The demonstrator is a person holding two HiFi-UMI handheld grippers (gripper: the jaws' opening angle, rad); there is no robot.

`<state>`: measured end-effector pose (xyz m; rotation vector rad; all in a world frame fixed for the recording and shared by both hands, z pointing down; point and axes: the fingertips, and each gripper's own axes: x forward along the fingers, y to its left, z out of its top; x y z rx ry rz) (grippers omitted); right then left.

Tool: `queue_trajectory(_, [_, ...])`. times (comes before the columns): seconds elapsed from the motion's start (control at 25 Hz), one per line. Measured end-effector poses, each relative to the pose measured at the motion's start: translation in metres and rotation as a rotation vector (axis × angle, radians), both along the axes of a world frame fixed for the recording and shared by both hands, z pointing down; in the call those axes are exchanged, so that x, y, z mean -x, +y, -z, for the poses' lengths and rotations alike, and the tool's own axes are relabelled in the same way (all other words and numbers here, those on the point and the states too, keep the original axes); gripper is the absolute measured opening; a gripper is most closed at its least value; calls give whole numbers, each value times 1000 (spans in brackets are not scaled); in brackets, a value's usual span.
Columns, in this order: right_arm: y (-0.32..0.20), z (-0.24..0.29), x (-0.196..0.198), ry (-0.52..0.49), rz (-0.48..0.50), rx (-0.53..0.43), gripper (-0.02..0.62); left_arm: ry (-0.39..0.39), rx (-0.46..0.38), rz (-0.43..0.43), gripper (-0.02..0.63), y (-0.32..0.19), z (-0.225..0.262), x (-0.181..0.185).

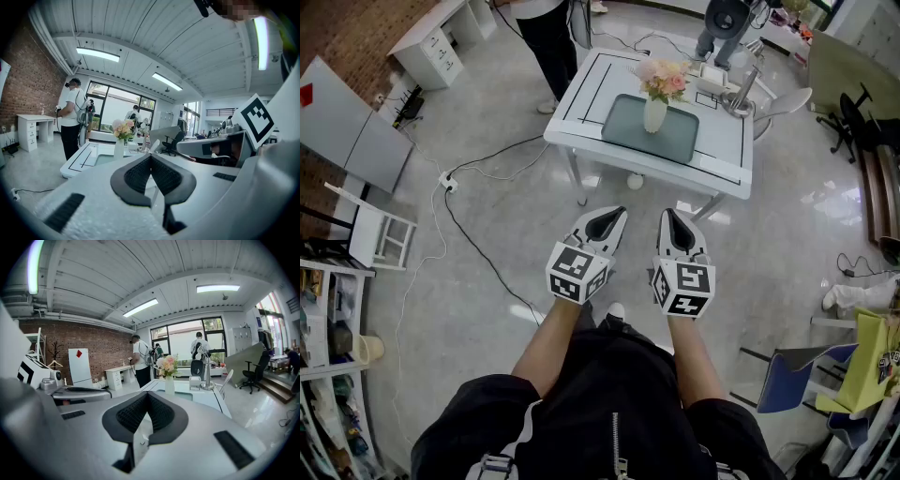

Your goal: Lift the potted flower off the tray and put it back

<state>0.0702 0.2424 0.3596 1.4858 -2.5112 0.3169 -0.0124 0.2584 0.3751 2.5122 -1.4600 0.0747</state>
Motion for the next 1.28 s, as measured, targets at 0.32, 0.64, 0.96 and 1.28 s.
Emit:
queue_trajectory(0.32, [-6,-3,-6,-14,-8,4,6,1,5,-7,6,-4,0,-8])
queue_trajectory(0.64, [-50,-16,0,-37,-35,8,8,30,24,-9,6,-51,-15,5])
queue_trajectory(0.96, [-150,-27,38,11,-29,4,8,6,7,-34,6,-158,-28,32])
queue_trajectory(1.28, [-238,-43,62,84,-51,21,8,-5,39,-89,6,-254,-45,54])
